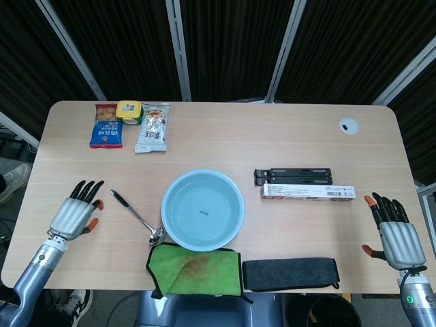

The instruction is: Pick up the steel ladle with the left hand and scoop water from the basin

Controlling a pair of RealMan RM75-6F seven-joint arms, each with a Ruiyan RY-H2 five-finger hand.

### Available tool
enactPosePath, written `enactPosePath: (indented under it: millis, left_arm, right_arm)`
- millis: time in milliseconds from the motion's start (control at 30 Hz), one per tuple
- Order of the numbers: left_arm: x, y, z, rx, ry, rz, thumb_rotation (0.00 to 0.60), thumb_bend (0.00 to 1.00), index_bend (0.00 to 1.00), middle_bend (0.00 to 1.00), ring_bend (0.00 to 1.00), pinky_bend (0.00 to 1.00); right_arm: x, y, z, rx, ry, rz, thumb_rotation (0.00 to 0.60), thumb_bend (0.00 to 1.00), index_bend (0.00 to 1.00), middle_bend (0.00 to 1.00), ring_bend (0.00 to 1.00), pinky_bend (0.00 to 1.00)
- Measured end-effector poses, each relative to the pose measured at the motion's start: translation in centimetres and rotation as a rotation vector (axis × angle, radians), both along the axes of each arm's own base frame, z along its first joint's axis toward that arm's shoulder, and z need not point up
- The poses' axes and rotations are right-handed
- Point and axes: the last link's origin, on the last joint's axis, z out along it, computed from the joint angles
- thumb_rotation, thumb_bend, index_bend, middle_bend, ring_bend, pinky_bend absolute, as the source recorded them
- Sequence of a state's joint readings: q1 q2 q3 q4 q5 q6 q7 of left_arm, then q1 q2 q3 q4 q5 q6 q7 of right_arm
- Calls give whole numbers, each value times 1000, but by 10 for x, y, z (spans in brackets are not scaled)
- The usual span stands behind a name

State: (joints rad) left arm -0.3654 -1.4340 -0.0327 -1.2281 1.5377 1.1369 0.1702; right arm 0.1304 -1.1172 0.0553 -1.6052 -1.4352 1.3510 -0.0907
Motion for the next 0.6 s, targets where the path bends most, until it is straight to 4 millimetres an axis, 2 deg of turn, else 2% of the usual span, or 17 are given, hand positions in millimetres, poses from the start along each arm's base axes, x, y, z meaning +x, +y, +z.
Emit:
enactPosePath:
  millis: [233,600]
  left_arm:
    - [9,8,-17,-38,-33,-33,600,327,439,0,0,0]
    - [4,20,-36,-53,1,-22,600,295,382,0,0,0]
  right_arm:
    - [-1,-2,1,9,-3,-5,600,0,0,0,0,0]
    - [-2,-2,4,1,-11,-10,600,0,0,0,0,0]
